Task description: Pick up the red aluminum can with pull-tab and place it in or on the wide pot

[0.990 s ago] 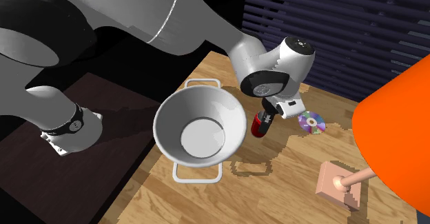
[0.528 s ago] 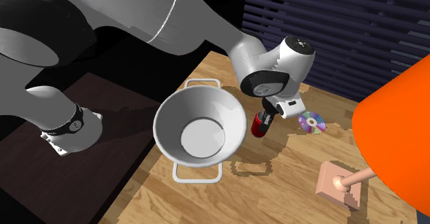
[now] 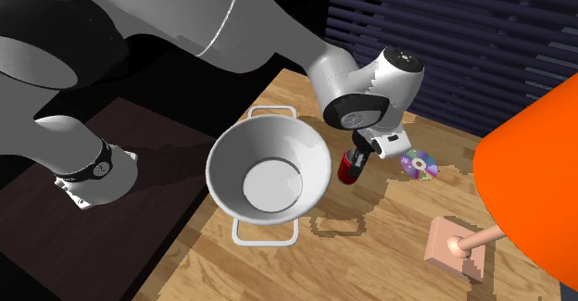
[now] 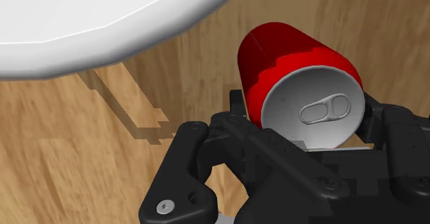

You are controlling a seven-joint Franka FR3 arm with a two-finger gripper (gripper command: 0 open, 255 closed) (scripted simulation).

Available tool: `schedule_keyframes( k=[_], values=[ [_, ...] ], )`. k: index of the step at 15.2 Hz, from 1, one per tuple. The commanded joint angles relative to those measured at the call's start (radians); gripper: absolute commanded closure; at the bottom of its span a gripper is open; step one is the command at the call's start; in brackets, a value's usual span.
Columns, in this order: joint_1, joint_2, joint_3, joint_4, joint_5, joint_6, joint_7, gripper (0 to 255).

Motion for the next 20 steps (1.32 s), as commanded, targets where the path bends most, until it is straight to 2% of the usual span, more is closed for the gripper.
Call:
schedule_keyframes(
  k=[1, 20],
  values=[
    [-0.002, -0.013, 0.003, -0.002, 0.004, -0.012, -0.002, 255],
    [-0.024, -0.160, 0.039, 0.029, 0.051, -0.186, -0.030, 255]
  ],
)
